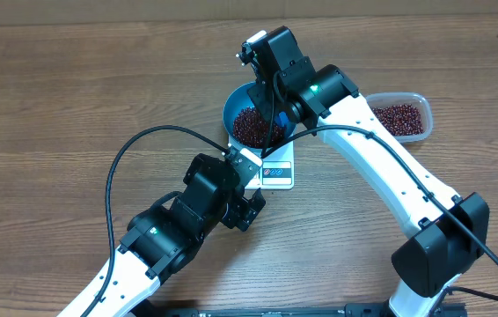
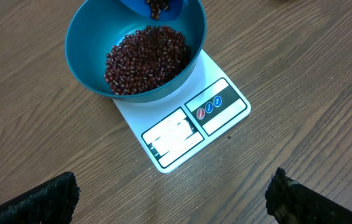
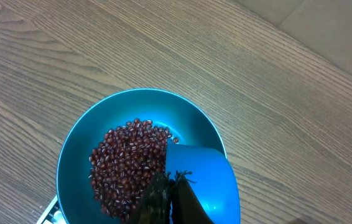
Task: Scoop item into bowl and weigh 150g on scale
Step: 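Hold the tipped blue cup over the bowl, shaking out remaining beans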
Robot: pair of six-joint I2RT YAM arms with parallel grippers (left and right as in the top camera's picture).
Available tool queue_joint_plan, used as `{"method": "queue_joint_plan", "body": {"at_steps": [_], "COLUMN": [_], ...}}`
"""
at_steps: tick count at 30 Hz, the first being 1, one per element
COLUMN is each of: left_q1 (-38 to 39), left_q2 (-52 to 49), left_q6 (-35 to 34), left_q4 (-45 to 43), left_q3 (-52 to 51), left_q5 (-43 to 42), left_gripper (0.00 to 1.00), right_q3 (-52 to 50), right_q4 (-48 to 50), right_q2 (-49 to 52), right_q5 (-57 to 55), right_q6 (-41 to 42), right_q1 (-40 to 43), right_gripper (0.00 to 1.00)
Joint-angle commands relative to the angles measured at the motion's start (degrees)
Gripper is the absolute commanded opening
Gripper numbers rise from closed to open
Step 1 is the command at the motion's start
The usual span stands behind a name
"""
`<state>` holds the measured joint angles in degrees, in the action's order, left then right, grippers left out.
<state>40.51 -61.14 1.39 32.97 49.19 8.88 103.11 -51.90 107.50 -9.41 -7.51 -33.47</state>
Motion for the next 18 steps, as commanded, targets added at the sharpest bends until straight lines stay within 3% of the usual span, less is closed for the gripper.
{"method": "queue_joint_plan", "body": {"at_steps": [1, 6, 18], "left_q1": [-0.09, -0.09, -0.09], "left_q2": [-0.26, -0.26, -0.26], "left_q6": [-0.74, -0.74, -0.74], "left_q4": [-0.17, -0.2, -0.17], "left_q3": [-0.31, -0.31, -0.31], "left_q5": [0.72, 0.7, 0.7], "left_gripper": [1.0, 0.99, 0.99], "right_q3": [2.4, 2.4, 2.4], "right_q4": [0.33, 0.04, 0.02], "right_q2": [-2.73, -2.73, -2.73], "right_q5": [-0.63, 1.9, 11.5], "right_q6": [1.49, 8.44, 14.99], "right_q1": [-0.33, 0.13, 5.11], "right_gripper": [0.04, 0.04, 0.04]}}
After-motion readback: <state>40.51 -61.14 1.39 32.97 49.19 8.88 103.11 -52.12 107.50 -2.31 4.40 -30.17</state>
